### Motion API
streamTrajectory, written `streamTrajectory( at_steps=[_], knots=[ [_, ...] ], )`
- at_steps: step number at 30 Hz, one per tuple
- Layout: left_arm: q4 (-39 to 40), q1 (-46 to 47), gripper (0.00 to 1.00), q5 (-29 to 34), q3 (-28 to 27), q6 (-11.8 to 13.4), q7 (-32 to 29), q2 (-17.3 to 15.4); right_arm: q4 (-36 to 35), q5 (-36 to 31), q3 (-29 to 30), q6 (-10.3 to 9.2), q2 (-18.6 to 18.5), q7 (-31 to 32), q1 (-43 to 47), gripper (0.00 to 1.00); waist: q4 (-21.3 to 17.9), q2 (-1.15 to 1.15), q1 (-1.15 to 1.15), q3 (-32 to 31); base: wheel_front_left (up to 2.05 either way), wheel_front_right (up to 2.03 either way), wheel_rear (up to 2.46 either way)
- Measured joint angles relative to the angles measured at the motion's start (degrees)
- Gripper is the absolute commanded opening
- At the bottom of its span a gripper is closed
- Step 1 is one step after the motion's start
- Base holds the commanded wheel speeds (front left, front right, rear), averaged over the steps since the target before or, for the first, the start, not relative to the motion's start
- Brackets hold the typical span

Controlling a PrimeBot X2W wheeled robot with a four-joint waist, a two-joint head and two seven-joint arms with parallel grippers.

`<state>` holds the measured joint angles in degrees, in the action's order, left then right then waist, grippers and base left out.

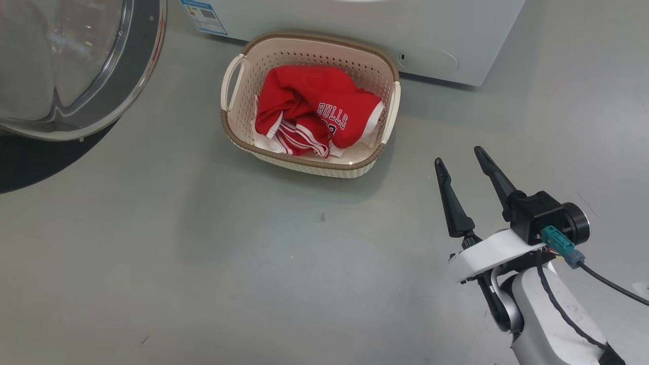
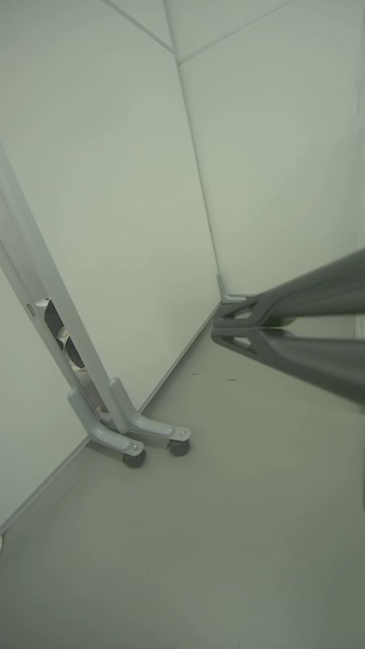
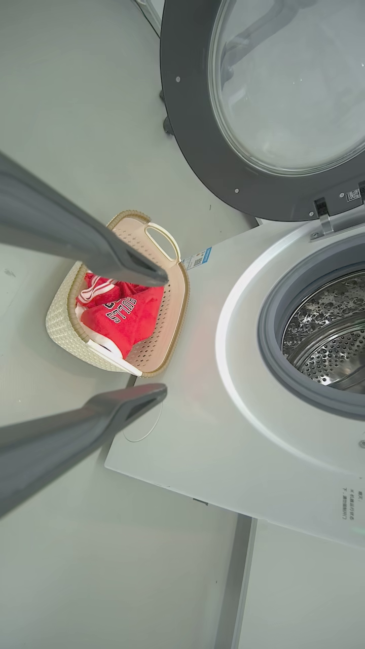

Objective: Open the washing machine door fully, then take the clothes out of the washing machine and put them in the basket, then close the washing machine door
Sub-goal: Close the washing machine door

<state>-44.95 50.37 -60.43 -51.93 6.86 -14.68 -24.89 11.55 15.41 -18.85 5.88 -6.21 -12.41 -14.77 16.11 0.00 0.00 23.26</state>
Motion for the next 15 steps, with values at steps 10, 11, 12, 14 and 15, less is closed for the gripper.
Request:
streamTrajectory(
  at_steps=[10, 11, 12, 14, 15],
  knots=[
    [-4.71, 2.13, 0.0, 0.0, 1.44, 0.0, -4.98, -0.89, 0.62, 0.01, -0.54, 0.03, 0.3, -0.1, 0.0, 1.0, -0.34, 0.0, 0.0, -0.68, 0.0, 0.0, 0.0],
    [-5.0, 2.45, 0.0, 0.0, 1.69, 0.0, -5.65, -1.0, 0.66, 0.01, -0.58, 0.03, 0.31, -0.1, 0.0, 1.0, -0.38, 0.0, 0.0, -0.73, 0.0, 0.0, 0.0],
    [-5.32, 2.71, 0.0, 0.0, 1.9, 0.0, -6.35, -1.09, 0.73, 0.01, -0.63, 0.03, 0.33, -0.2, 0.0, 1.0, -0.41, 0.0, 0.0, -0.77, 0.0, 0.0, 0.0],
    [-6.16, 3.09, 0.0, -0.01, 2.24, 0.0, -7.98, -1.1, 0.86, 0.01, -0.74, 0.03, 0.35, -0.35, 0.0, 1.0, -0.48, 0.0, 0.0, -0.85, 0.0, 0.0, 0.0],
    [-6.5, 3.27, 0.0, -0.02, 2.4, 0.0, -8.7, -1.1, 0.88, 0.01, -0.77, 0.03, 0.36, -0.36, 0.0, 1.0, -0.52, 0.0, 0.0, -0.88, 0.0, 0.0, 0.0]
  ],
)
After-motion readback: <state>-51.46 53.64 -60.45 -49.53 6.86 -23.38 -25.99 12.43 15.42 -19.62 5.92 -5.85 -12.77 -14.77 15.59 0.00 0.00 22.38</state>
